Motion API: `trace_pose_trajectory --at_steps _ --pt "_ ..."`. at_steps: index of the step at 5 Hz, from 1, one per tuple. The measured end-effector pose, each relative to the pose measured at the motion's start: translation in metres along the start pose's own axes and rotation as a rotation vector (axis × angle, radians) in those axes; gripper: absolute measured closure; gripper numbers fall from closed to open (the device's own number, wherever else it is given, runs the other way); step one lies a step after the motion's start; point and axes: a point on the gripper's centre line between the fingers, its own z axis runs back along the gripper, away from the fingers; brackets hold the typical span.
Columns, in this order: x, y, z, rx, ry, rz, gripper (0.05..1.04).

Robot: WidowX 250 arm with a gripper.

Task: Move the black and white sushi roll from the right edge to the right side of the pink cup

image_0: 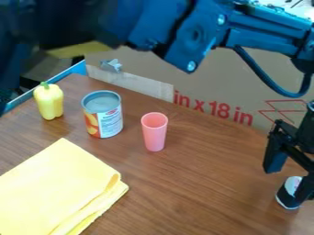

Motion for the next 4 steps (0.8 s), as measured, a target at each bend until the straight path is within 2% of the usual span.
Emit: trace_pose_trajectory --at_steps 1,4 --pt "0.0008 -0.0001 -0.0063 -0.002 0.031 0.000 0.083" --pt "-0.0020 -0.0063 -0.0134 -0.040 0.046 -0.002 0.087"
